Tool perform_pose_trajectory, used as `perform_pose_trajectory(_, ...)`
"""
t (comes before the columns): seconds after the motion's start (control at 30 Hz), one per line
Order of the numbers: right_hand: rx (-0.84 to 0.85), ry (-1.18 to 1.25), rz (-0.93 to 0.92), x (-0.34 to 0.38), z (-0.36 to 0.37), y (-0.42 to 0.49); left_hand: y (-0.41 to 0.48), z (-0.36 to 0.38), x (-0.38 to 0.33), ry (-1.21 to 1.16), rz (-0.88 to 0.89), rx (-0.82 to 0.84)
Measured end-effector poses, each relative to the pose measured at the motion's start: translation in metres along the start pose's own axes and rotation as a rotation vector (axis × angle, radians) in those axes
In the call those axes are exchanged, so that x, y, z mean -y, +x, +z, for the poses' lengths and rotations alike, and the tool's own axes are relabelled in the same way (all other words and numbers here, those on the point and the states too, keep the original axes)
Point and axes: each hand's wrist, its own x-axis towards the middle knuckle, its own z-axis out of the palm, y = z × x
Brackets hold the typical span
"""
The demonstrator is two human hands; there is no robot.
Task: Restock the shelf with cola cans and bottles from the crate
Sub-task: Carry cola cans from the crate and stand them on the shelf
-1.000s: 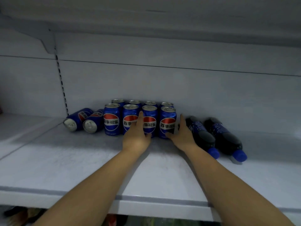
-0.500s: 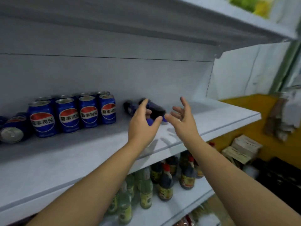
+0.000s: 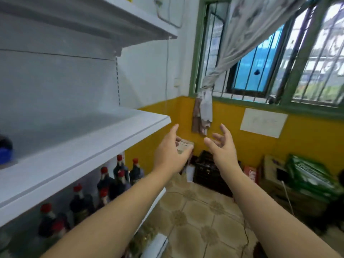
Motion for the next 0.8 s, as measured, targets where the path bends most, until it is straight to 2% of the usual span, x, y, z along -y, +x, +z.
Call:
perform_pose_trajectory(0.17,-0.113,-0.091,0.039,-0.041,-0.086,0.067,0.045,0.11,-0.023,-0.108,-0.007,0.104)
perform_pose_trajectory(0.33,-0.173,-0.117,0.086,-0.084,-0.135,0.121,0.094,0.188,-0.023,-0.121,0.004,0.18)
perform_pose_trajectory(0.6,-0.237,-0.151,0.2,-0.186,-0.155,0.228,0.194,0.305,0.047,-0.134,-0.056,0.28)
perform_pose_trajectory(0.8,-0.272,-0.187,0.264,-0.245,-0.144,0.354,0.308,0.377,0.098,-0.045,0.0,0.352)
